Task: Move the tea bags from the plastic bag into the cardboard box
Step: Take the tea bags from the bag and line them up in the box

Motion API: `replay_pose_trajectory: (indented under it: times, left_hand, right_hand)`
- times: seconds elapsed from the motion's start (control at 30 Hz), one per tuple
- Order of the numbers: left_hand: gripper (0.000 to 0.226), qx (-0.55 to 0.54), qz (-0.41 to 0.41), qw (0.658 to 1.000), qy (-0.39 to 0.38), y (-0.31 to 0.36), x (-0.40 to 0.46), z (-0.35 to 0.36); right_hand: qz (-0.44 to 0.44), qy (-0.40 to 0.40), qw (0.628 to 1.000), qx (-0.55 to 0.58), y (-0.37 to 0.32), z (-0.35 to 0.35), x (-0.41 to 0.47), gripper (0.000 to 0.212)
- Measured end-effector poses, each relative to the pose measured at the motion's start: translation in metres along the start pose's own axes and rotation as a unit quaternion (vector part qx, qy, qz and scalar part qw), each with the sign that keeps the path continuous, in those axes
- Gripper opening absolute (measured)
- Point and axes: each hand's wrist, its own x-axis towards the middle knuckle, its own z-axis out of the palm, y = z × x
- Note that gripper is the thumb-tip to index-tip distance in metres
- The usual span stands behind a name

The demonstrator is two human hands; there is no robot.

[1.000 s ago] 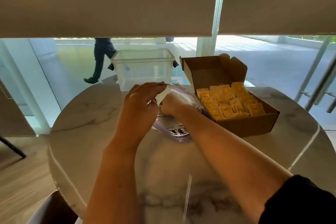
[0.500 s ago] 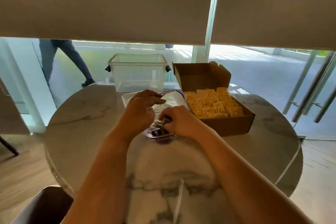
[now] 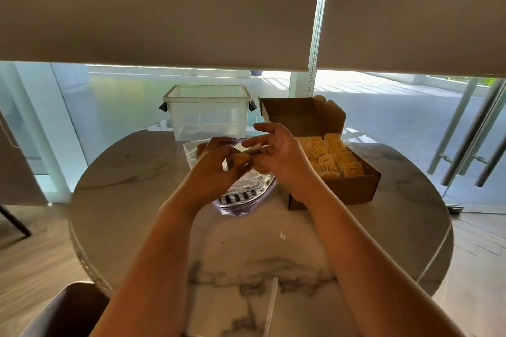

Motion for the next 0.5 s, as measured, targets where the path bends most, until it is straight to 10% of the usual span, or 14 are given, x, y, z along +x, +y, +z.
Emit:
replay_pose_trajectory:
  times: [0.33,0.5]
  left_hand:
    - [0.022,-0.177,0.001,0.973,0.147,0.02,-0.001,-0.005]
    - [0.019,-0.333,-0.083,0.935,0.09,0.043,-0.003,0.007]
  right_hand:
    - [0.026,0.066,0.974,0.213,-0.002,-0.017,0.003,0.036]
    - [0.038,0.068,0.941,0.328,-0.005,-0.02,0.002,0.039]
